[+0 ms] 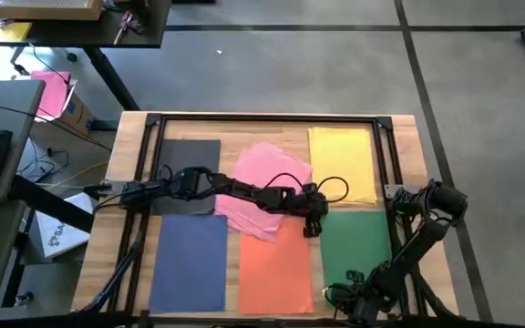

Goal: Organize paper
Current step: Stack the green paper on top of the green paper, then adjust the colored papers

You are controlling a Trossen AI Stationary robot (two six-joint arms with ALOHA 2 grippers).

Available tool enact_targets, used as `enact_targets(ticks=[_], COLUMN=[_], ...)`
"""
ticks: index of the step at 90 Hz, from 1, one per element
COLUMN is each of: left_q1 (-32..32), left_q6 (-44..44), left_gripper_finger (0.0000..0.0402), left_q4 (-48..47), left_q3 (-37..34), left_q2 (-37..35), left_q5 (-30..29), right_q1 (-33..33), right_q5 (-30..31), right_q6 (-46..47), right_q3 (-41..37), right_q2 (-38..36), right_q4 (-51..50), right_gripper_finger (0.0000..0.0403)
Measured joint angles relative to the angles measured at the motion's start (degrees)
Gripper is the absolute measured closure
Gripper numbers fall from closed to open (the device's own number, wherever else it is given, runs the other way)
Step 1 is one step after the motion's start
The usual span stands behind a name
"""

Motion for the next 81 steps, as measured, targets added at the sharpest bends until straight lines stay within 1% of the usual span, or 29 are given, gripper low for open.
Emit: enact_targets(ticks=[8, 17, 24, 29, 37, 43, 47, 56, 64, 69, 73, 77, 81], left_q1=[-0.04, -0.19, -0.45, -0.64, -0.92, -1.38, -1.95, -3.77, -4.61, -4.22, -3.5, -2.31, -0.75], left_q6=[0.1, 0.88, 2.44, 3.51, 4.77, 4.84, 5.29, 3.84, -2.34, -8.44, -13.35, -17.51, -21.11], left_gripper_finger=[0.0401, 0.0401, 0.0401, 0.0401, 0.0401, 0.0401, 0.0401, 0.0401, 0.0401, 0.0401, 0.0401, 0.0401, 0.0401], left_q4=[-0.22, -1.97, -5.08, -6.65, -11.96, -17.2, -20.89, -27.43, -32.19, -34.72, -35.42, -35.98, -35.77], left_q3=[0.18, 0.16, 0.14, 0.14, -0.05, -1.2, -2.71, -8.62, -16.52, -22.25, -27.17, -31.59, -35.75], left_q2=[-0.33, -1.24, -3.36, -5.61, -9.97, -13.83, -16.77, -24.34, -31.61, -36.02, -39.72, -43.07, -46.54], left_q5=[-0.02, 0.1, -0.5, -1.53, -2.79, -2.85, -3.88, -10.27, -16.42, -19.33, -20.56, -19.96, -17.9], right_q1=[0.25, 0.23, 0.21, 0.2, 0.12, -0.26, -0.46, -1.48, -4.29, -7.16, -10.1, -13.3, -16.7], right_q5=[0.96, 0.46, -0.57, -0.21, 3.06, 7.76, 12.07, 23.96, 32.09, 35.82, 37.58, 38.36, 38.44], right_q6=[0.36, 0.82, 0.81, 0.62, 0.44, -0.54, -1.51, -3.64, -3.68, -2.9, -3.13, -5.12, -8.7], right_q3=[0.0, 0.0, 0.83, 1.75, 3.41, 3.72, 3.65, 3.61, 3.14, 2.51, 1.95, 1.34, 1.02], right_q2=[-0.01, -0.13, -0.38, -1.13, -2.88, -3.83, -4.24, -4.64, -4.64, -4.64, -4.64, -4.65, -4.78], right_q4=[-0.17, -0.17, -0.97, -1.81, -2.08, -3.77, -4.63, -8.3, -15.18, -17.95, -19.16, -19.54, -19.01], right_gripper_finger=[0.0403, 0.0403, 0.0403, 0.0403, 0.0403, 0.0403, 0.0403, 0.0403, 0.0403, 0.0403, 0.0403, 0.0403, 0.0403])
